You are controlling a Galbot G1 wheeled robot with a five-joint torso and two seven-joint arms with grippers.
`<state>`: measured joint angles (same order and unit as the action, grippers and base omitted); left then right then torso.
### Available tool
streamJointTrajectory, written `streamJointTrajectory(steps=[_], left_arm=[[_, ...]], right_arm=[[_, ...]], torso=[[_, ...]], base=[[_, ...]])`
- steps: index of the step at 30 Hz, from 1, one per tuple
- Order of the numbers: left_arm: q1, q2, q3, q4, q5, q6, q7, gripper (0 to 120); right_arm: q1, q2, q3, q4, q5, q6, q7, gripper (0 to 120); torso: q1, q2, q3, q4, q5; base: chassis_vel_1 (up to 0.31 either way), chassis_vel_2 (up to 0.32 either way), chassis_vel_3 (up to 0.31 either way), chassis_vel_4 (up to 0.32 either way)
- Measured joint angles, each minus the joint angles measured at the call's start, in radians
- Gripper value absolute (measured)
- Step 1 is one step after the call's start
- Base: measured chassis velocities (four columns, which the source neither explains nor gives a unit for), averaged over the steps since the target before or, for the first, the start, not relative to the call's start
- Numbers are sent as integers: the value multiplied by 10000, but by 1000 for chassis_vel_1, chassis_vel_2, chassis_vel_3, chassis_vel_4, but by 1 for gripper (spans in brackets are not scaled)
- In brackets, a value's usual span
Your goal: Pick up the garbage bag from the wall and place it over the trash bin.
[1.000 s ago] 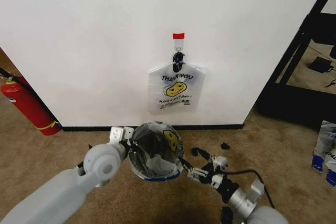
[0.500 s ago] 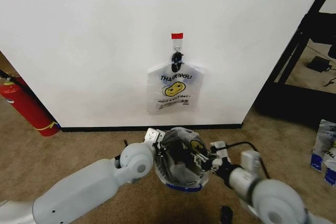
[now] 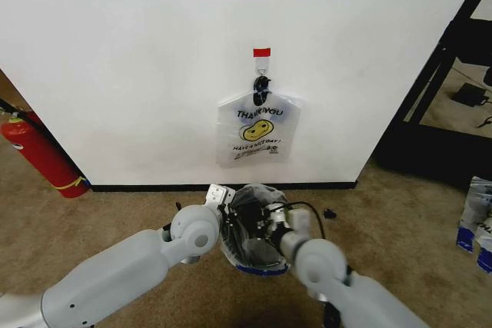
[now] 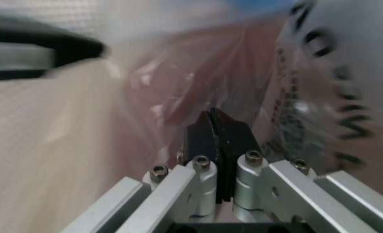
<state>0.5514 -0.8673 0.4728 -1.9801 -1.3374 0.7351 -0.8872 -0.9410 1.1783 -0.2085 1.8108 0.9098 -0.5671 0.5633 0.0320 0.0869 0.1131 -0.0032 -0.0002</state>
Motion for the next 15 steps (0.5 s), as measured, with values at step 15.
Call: streamJointTrajectory(steps=[15], left_arm=[[422,608,-534,-911,-150,5,-35,0]], right_arm=[[476,1620,-272,-2087,-886,-93,690,0]], torso=[[0,0,-1,1,-3]], base=[[0,0,0,0]])
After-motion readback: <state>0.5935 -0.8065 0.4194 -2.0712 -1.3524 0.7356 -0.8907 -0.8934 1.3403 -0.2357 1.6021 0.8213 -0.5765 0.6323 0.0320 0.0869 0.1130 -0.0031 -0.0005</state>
